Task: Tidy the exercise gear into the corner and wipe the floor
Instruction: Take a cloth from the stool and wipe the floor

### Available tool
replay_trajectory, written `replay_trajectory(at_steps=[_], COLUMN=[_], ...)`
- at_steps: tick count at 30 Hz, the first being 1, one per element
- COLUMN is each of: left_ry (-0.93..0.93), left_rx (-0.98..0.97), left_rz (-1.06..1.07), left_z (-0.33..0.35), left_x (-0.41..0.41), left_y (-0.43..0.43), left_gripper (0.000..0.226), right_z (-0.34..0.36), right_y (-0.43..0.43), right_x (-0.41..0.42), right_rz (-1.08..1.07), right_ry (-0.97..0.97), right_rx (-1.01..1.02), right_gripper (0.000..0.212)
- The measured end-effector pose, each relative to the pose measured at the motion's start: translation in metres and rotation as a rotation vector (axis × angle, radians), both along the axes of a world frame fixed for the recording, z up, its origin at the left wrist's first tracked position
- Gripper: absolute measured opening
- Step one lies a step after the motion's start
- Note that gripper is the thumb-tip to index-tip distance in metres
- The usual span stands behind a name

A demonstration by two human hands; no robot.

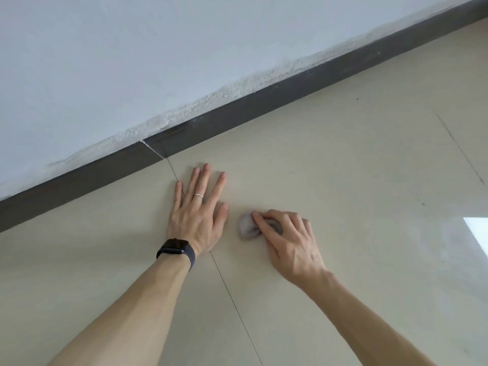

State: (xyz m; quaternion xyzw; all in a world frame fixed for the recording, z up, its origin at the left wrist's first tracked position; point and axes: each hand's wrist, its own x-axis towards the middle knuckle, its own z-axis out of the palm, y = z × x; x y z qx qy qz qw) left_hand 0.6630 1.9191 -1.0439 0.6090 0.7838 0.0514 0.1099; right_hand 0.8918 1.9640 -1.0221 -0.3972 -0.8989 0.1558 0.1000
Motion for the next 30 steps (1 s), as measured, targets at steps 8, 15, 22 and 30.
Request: replay_trajectory(at_steps=[8,15,22,30], left_ry=[0.01,0.176,0.055,0.03], left_rx=[-0.076,-0.237,-0.241,-0.475], left_rz=[0.023,-0.023,-0.381,-0.442], left_z=[0.0,0.017,0.018,0.025], left_x=[0.003,0.007,0.138,0.161], left_y=[-0.001,-0.003,-0.093,-0.103], left_gripper=[0.063,0.061,0.059,0.061], right_z=[-0.005,0.001,0.012,0.013], right_y=[0.004,-0.092,-0.161,-0.206], right_x=[0.031,0.111,0.165,0.198], right_rz=[-0.574,-0.392,-0.959,-0.777], right_ry=[-0.086,-0.164,-0.086,-0.169], right_rx=[0.001,-0.035,-0.084,-0.1], right_gripper=[0.052,0.063,0.059,0.058])
